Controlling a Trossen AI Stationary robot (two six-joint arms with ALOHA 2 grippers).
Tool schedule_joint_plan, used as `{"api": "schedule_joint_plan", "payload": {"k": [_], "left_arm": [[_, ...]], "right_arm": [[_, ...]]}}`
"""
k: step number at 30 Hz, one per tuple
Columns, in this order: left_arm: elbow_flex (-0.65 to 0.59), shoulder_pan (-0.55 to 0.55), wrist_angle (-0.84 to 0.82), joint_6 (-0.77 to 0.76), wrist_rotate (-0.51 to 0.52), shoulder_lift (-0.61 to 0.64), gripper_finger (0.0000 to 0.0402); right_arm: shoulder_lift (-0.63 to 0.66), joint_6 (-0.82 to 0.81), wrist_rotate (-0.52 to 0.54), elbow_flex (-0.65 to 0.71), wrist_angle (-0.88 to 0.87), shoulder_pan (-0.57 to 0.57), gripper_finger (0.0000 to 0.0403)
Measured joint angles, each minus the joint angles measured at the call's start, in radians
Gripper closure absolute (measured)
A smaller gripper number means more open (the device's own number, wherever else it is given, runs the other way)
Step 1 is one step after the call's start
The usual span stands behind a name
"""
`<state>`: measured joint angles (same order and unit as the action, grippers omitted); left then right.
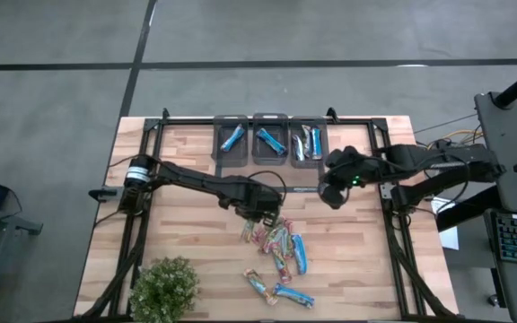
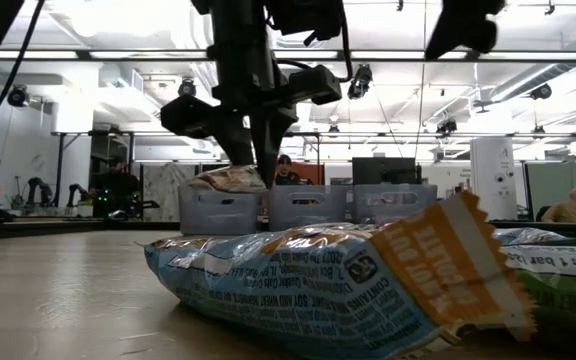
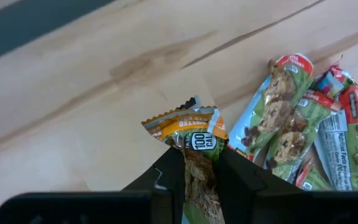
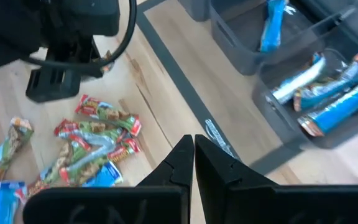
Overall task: Pick and place Granola Bars by type
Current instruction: Put the yellow granola bar into the right black bin
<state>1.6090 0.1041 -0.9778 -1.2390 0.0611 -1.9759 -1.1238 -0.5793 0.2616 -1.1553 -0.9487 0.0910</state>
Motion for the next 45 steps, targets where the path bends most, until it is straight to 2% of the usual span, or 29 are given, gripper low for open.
{"api": "schedule_joint_plan", "payload": {"k": [11,17,25,45], "left_arm": [[0.049,-0.029,0.001,0.093,0.033,0.000,0.0345],[0.108,-0.054,0.000,0.190,0.075,0.000,0.0345],[0.188,-0.105,0.001,0.314,0.120,0.000,0.0345],[0.361,-0.238,0.044,0.520,0.144,0.000,0.0345]], "right_arm": [[0.205,0.010,-0.009,0.000,-0.073,0.000,0.0394],[0.274,0.063,-0.095,0.000,-0.087,0.000,0.0394],[0.292,0.044,-0.106,0.000,-0.201,0.000,0.0394],[0.306,0.033,-0.105,0.000,-0.223,0.000,0.0394]]}}
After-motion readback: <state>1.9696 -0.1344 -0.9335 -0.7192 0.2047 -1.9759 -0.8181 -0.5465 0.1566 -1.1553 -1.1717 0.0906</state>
